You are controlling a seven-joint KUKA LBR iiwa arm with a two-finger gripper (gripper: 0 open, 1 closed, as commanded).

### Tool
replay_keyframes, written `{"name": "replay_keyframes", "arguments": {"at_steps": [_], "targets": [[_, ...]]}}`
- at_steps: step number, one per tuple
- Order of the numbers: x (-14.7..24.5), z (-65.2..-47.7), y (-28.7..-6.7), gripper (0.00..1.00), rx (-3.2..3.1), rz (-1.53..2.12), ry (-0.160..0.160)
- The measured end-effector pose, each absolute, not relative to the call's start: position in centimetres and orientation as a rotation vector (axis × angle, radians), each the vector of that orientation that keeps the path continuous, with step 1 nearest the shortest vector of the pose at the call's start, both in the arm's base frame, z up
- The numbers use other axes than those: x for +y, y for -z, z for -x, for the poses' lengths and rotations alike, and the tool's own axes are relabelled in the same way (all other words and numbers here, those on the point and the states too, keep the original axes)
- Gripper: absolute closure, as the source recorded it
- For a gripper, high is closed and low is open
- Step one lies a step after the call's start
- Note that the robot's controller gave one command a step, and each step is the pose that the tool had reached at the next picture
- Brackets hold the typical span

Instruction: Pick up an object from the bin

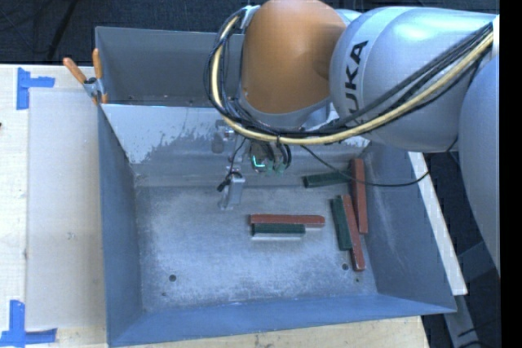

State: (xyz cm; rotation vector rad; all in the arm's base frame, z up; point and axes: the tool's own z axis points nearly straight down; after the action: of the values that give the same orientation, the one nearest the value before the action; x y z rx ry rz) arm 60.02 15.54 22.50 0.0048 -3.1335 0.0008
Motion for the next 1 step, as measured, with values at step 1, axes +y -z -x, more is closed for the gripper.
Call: {"name": "replay_keyframes", "arguments": {"at_steps": [1], "targets": [[16.25, -62.05, -6.48, 0.00, -3.121, 0.288, -0.002]]}}
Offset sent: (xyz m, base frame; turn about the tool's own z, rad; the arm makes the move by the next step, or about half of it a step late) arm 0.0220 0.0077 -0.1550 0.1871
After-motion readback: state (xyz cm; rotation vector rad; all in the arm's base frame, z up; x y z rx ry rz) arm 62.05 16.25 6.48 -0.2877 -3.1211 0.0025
